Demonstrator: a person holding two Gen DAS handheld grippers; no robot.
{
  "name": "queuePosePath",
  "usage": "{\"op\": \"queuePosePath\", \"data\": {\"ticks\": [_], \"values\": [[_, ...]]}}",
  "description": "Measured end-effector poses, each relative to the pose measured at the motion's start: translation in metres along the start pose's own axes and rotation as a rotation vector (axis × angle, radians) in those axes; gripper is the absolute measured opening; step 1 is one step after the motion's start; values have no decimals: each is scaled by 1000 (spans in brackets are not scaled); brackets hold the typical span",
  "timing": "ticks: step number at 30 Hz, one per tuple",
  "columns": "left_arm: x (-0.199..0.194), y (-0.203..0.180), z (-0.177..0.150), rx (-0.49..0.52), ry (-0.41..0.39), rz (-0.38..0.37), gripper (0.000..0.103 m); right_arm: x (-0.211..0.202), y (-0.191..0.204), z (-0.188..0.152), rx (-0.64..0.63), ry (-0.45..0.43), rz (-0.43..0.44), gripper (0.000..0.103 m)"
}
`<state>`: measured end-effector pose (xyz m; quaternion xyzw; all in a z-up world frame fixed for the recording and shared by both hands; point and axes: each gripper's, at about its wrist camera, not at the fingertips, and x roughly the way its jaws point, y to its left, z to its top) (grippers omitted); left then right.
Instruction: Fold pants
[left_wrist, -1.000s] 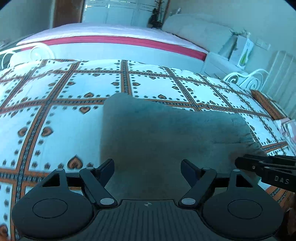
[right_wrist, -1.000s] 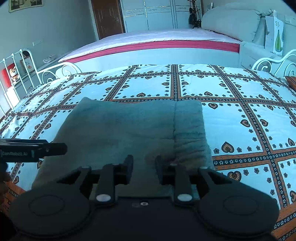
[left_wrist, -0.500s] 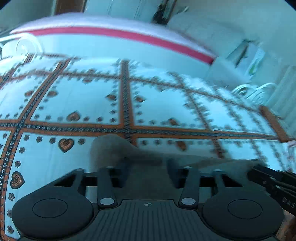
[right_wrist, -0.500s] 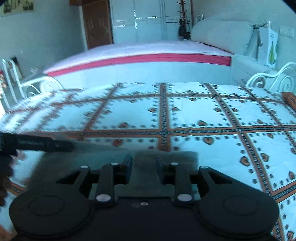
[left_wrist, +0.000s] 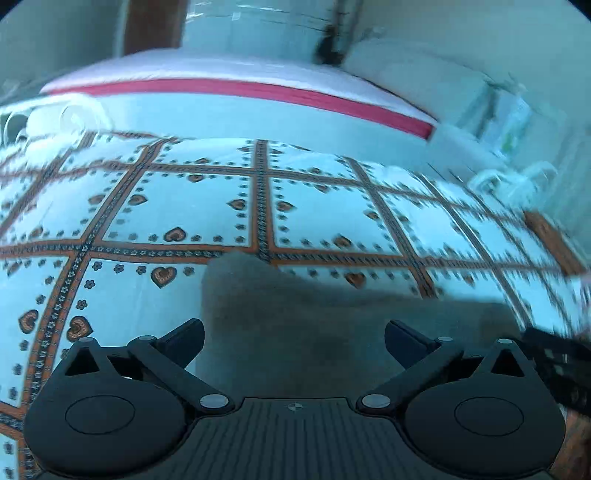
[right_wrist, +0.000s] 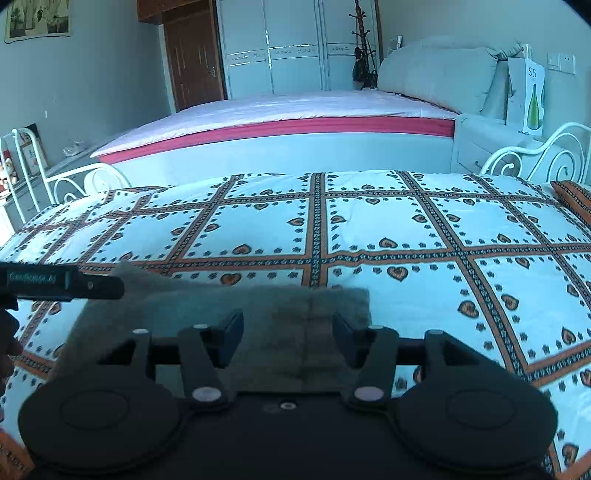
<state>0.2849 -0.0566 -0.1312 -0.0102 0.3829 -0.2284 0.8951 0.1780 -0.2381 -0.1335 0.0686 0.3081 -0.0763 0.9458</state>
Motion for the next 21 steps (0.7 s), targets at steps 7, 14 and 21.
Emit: {"op": "queuePosePath", "data": {"ticks": [7, 14, 21], "values": [[-27, -10, -34, 67, 42, 108, 103, -20, -11, -19, 16, 19, -7, 60], [-32, -6, -57, 59, 66, 140, 103, -25, -37, -30, 89, 69, -12, 68], [-25, -6, -65, 73, 76, 157, 103, -13, -53, -44, 177, 148, 31, 74]]}}
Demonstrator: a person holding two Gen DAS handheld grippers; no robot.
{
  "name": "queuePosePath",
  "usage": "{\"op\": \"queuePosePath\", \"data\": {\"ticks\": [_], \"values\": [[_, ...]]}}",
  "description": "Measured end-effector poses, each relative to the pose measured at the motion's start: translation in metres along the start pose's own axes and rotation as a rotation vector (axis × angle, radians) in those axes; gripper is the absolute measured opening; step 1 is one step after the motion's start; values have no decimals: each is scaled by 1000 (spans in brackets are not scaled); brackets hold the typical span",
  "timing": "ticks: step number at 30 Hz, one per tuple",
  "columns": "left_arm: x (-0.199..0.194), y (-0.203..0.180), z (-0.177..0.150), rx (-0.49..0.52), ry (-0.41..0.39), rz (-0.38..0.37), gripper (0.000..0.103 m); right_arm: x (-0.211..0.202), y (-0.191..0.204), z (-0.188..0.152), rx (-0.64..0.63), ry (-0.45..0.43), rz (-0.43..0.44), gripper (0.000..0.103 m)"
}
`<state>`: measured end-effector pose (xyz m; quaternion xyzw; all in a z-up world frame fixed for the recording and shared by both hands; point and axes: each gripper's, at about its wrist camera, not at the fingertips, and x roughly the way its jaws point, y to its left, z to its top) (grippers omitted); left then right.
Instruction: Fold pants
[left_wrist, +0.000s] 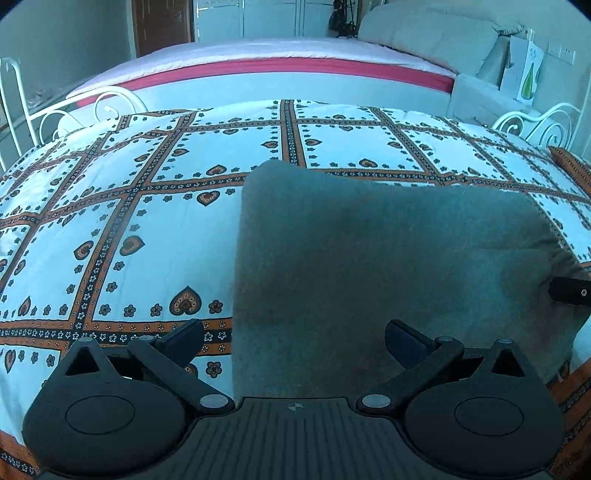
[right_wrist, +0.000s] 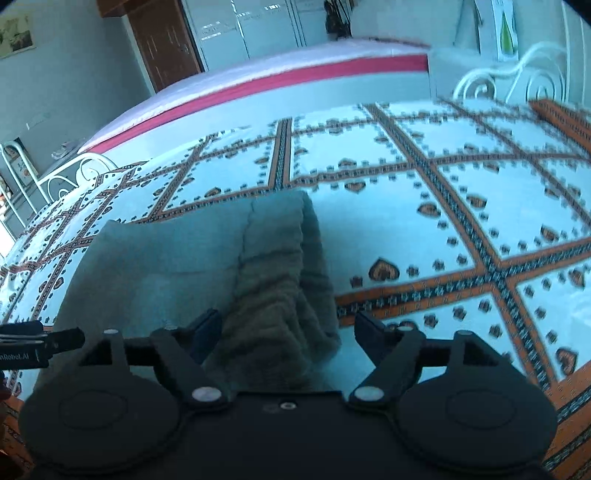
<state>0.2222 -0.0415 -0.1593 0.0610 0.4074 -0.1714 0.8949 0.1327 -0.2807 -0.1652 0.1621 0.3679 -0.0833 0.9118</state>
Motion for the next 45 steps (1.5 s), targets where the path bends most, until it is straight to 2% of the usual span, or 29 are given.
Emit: {"op": "queuePosePath", "data": {"ticks": [4, 9, 12, 14, 17, 19, 21, 22, 23, 24, 25, 27, 29, 30, 32, 33, 34, 35, 36, 37, 39, 45], "values": [[8, 1, -4, -24, 10, -29, 103, 12, -16, 0, 110, 47, 62, 77], [20, 10, -9, -123, 42, -128, 103, 31, -37, -2, 239, 95, 154, 82], [27, 16, -12, -179, 49, -174, 103, 33, -37, -2, 222, 89, 179, 85], [29, 16, -13, -185, 44, -185, 103, 36, -35, -1, 207, 93, 201, 97], [32, 15, -13, -193, 41, -205, 103, 45, -32, 3, 197, 109, 224, 97], [31, 16, -13, -209, 32, -223, 103, 50, -28, 8, 185, 142, 299, 88], [28, 18, -14, -238, 18, -250, 101, 50, -24, 9, 181, 160, 315, 85], [26, 19, -14, -249, 9, -256, 94, 50, -26, 10, 181, 168, 318, 71], [24, 20, -14, -253, 3, -244, 90, 50, -33, 10, 222, 171, 323, 53], [22, 21, -14, -262, -1, -243, 83, 51, -44, 9, 299, 178, 354, 48], [21, 22, -15, -269, -10, -242, 68, 51, -53, 7, 372, 182, 399, 45], [18, 24, -15, -267, -21, -245, 54, 48, -52, 4, 357, 176, 412, 43], [19, 24, -14, -253, -24, -245, 53, 49, -45, 4, 294, 175, 378, 44], [22, 23, -15, -235, -17, -235, 53, 52, -44, 4, 278, 181, 366, 46], [28, 24, -14, -230, -2, -241, 62, 57, -49, 5, 319, 197, 404, 57], [31, 24, -13, -247, 7, -251, 68, 59, -52, 5, 348, 206, 419, 59], [34, 23, -11, -262, 13, -251, 69, 60, -52, 5, 362, 213, 427, 59], [34, 21, -10, -271, 8, -245, 69, 60, -51, 6, 365, 217, 438, 54], [32, 20, -10, -279, -2, -247, 63, 58, -51, 6, 383, 217, 455, 47], [27, 19, -10, -280, -19, -250, 48, 55, -52, 6, 395, 217, 472, 41], [20, 22, -11, -265, -46, -266, 40, 47, -51, 7, 385, 188, 472, 38], [-3, 26, -5, -279, -126, -297, 33, 22, -35, 15, 377, 102, 498, 35]]}}
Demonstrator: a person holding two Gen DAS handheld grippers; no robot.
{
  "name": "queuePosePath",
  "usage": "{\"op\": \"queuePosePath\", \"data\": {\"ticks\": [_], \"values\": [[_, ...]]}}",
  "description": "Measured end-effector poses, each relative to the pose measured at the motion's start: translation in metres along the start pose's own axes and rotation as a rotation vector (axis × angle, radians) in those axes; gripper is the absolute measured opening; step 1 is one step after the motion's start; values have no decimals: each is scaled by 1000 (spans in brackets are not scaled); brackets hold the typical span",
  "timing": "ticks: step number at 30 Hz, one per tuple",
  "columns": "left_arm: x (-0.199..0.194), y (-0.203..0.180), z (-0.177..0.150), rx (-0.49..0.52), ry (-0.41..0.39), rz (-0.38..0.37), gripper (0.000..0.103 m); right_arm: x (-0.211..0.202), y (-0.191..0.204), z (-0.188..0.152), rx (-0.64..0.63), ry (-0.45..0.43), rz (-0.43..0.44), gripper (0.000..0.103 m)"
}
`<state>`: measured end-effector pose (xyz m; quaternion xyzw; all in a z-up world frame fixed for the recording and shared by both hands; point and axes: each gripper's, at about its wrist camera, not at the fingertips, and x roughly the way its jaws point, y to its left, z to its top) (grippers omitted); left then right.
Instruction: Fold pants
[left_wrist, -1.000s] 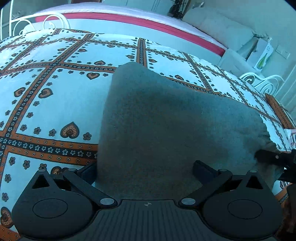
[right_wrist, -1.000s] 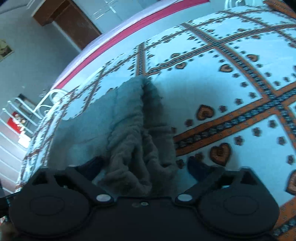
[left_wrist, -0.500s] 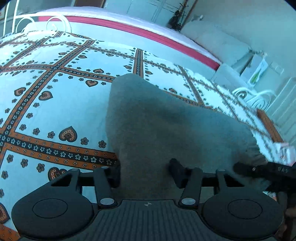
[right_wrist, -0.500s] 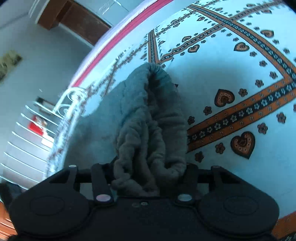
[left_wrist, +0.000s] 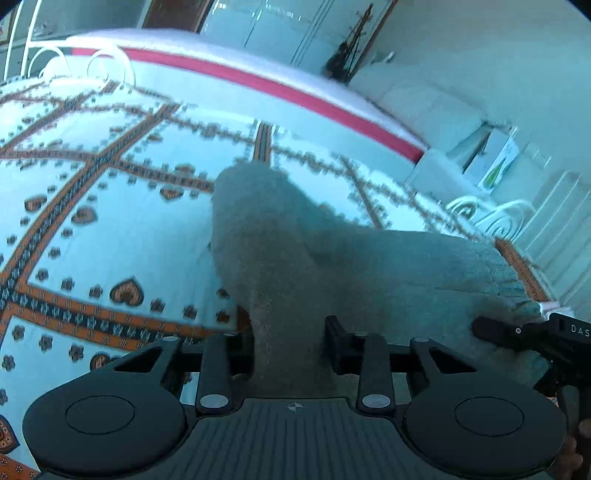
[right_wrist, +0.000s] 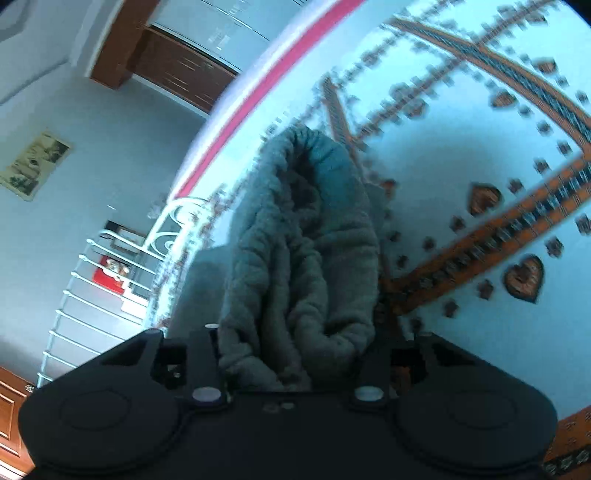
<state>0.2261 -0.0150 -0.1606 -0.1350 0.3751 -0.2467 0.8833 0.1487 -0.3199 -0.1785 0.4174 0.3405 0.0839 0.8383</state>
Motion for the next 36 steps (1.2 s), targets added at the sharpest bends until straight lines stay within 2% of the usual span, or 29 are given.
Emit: {"op": "queuePosePath", "data": {"ticks": [5, 8, 11, 15, 18, 19, 20, 21, 22, 23, 24, 26, 28, 30, 32, 33, 34, 36], "values": [[-3, -13, 39, 3, -71, -44, 32, -1, 35, 28, -87, -36, 41, 35], [10, -14, 76, 32, -127, -31, 32, 15, 43, 64, -102, -56, 35, 35], [35, -13, 108, 56, -144, -9, 32, 36, 41, 93, -108, -77, 28, 35], [84, -1, 128, 70, -131, 52, 32, 77, 29, 120, -110, -80, -17, 35], [127, 15, 125, 75, -42, 118, 33, 113, 10, 133, -117, -52, -86, 38], [140, 20, 121, 65, 9, 144, 47, 124, 4, 132, -127, -27, -130, 45], [145, 24, 115, 59, 32, 158, 55, 131, -2, 131, -123, -5, -178, 58], [145, 28, 110, 54, 35, 156, 68, 133, -8, 128, -109, 1, -204, 61], [142, 30, 104, 50, 32, 150, 84, 129, -12, 125, -105, -11, -190, 62], [140, 33, 102, 50, 41, 158, 93, 122, -14, 122, -106, -29, -182, 71], [138, 35, 99, 50, 53, 173, 101, 114, -15, 119, -109, -52, -190, 75], [131, 37, 95, 42, 49, 163, 102, 95, -14, 113, -130, -105, -215, 74], [122, 37, 92, 20, 45, 168, 102, 80, -5, 107, -170, -154, -266, 66], [109, 31, 92, 16, 20, 168, 102, 69, 16, 102, -284, -217, -314, 62], [99, 22, 91, 62, -19, 139, 102, 65, 40, 96, -404, -259, -328, 51], [99, 16, 90, 98, -20, 137, 102, 67, 49, 94, -439, -262, -311, 48], [103, 10, 88, 126, 11, 152, 102, 70, 55, 91, -466, -246, -303, 45], [112, 7, 80, 147, 70, 170, 102, 81, 61, 84, -518, -208, -331, 45]]}}
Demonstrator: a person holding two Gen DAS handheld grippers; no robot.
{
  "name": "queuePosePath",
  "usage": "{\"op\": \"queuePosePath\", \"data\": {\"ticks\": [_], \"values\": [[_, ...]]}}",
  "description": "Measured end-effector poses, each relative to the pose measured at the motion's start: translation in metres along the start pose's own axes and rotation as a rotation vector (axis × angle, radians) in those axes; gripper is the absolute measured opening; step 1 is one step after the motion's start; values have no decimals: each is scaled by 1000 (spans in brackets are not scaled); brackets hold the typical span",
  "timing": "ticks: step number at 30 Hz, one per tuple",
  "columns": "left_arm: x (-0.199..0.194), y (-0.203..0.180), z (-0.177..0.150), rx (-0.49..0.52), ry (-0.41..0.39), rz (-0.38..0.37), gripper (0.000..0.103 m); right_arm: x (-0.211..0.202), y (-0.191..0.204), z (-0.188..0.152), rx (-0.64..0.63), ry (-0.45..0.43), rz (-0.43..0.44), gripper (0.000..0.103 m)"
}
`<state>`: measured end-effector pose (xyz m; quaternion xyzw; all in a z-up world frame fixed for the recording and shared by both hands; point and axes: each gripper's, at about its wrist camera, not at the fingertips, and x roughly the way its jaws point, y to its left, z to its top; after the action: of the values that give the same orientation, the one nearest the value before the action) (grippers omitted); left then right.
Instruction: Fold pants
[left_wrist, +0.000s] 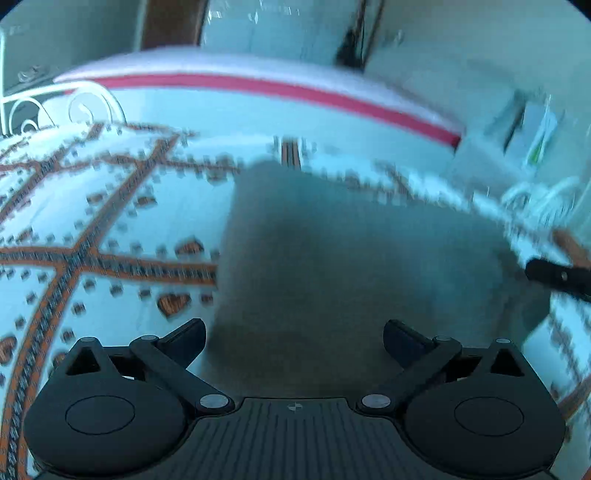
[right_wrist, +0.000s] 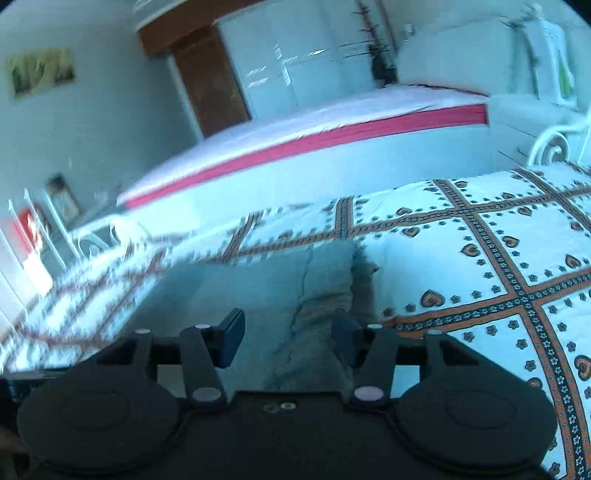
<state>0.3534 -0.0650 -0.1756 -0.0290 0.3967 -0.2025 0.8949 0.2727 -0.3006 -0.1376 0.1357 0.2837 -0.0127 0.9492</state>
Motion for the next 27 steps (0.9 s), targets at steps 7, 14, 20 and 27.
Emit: {"op": "queuePosePath", "data": {"ticks": [7, 14, 20, 27], "values": [[-1, -4, -12, 37, 14, 18, 103, 27, -7, -37, -50, 164, -118, 52], [-41, -3, -1, -26, 39, 44, 103, -23, -3, -24, 92, 76, -117, 58], [-92, -26, -10, 35, -17, 129, 103, -70, 18, -27, 54, 31, -96, 78], [-165, -54, -26, 92, -92, 170, 103, -123, 36, -33, 59, -12, -76, 90]]}}
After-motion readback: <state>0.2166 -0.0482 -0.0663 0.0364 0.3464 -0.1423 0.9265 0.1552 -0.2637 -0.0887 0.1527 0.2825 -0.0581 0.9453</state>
